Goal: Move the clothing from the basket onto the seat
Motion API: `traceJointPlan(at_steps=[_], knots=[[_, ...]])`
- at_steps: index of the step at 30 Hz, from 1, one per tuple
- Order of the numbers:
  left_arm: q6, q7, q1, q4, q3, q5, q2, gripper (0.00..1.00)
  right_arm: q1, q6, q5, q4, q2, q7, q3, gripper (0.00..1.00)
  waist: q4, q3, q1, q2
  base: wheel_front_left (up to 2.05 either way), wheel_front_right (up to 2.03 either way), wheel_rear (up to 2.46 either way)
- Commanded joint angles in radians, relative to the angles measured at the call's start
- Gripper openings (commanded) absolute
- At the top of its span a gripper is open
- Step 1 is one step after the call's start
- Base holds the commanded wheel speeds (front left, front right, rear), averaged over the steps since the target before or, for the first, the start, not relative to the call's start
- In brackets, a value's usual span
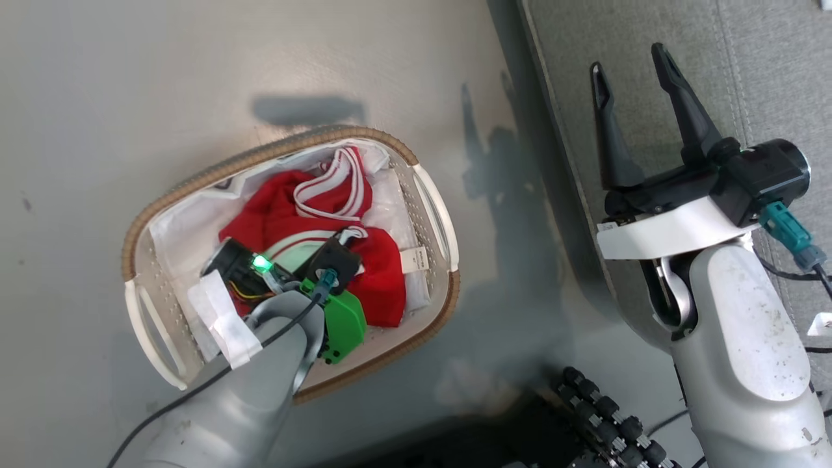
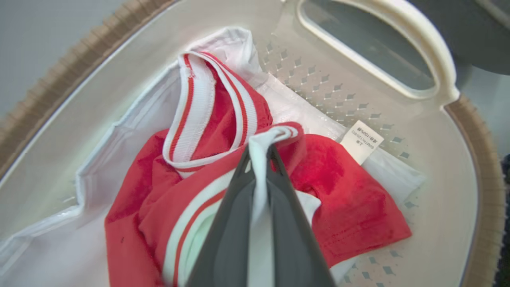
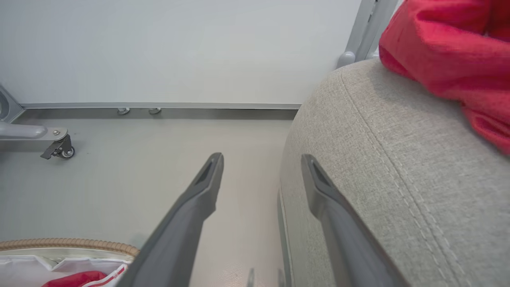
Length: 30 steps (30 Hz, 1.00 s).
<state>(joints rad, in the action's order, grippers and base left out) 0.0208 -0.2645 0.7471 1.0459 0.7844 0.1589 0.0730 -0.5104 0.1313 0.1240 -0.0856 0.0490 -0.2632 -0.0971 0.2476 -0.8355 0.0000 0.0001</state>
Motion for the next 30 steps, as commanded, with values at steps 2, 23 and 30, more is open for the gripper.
traceJointPlan(at_steps=[2, 23, 30], knots=[[0.007, 0.0, -0.043, -0.051, -0.008, 0.009, 0.002, 0.0, 0.024, -0.001, -0.017, -0.014, 0.003, -0.003, 0.004, 1.0, -0.04, 0.097, 0.0, -0.0001, 0.0, 0.0, 0.0], [0.052, 0.0, -0.317, -0.449, -0.064, -0.016, 0.096, 0.0, 0.228, -0.001, -0.098, -0.118, 0.003, -0.003, 0.036, 1.0, -0.171, 0.588, 0.0, -0.0001, 0.0, 0.0, 0.0], [0.065, 0.0, -0.271, -0.546, -0.09, -0.033, 0.163, 0.0, 0.284, -0.001, -0.103, -0.127, 0.003, -0.002, 0.034, 1.0, -0.176, 0.703, 0.0, -0.0001, 0.0, 0.0, 0.0]])
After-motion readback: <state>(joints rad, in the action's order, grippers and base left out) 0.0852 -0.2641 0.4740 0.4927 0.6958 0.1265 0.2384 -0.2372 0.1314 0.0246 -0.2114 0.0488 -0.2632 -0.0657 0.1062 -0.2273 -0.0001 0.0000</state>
